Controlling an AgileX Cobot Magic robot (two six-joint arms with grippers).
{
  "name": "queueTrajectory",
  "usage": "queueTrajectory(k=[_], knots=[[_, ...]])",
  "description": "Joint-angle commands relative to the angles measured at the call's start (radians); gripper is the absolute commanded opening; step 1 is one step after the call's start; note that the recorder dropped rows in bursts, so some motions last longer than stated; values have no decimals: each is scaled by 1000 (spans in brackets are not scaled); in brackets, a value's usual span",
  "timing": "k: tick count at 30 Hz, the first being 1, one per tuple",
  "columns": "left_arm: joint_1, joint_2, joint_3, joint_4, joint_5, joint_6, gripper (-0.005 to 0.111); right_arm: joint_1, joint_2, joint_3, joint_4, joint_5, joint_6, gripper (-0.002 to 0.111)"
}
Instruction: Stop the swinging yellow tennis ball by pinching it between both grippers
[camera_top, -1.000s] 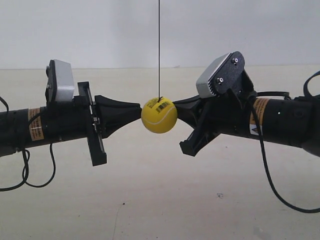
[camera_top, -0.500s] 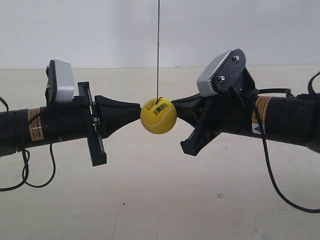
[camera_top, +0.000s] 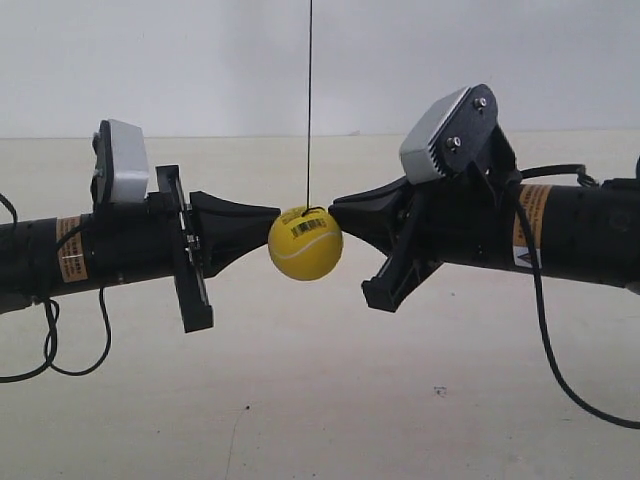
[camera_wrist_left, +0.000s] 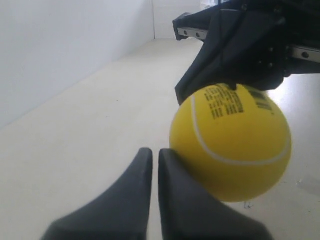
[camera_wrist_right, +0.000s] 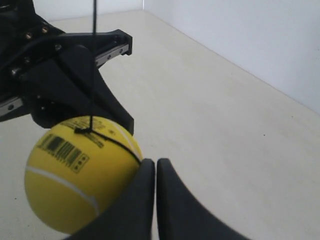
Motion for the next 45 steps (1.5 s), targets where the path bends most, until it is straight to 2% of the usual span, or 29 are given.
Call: queueTrajectory(k=[1, 3, 5, 7, 12, 20, 27, 45], knots=[[5, 1, -3, 5, -11, -9, 5, 1, -10, -5, -8, 27, 3, 0], [26, 1, -3, 21, -11, -9, 5, 1, -10, -5, -14, 31, 3, 0], [75, 1, -3, 49, -11, -83, 5, 1, -10, -5, -19, 33, 3, 0], [84, 1, -3, 76, -11, -95, 5, 1, -10, -5, -19, 33, 3, 0], [53, 1, -12, 98, -11, -92, 5, 1, -10, -5, -21, 13, 11, 0], [16, 1, -12, 11, -11, -79, 5, 1, -10, -5, -21, 33, 3, 0], [16, 1, -12, 11, -11, -70, 5, -1, -10, -5, -12, 75, -22, 0], [16, 1, -12, 19, -11, -70, 5, -1, -10, -5, -12, 54, 3, 0]])
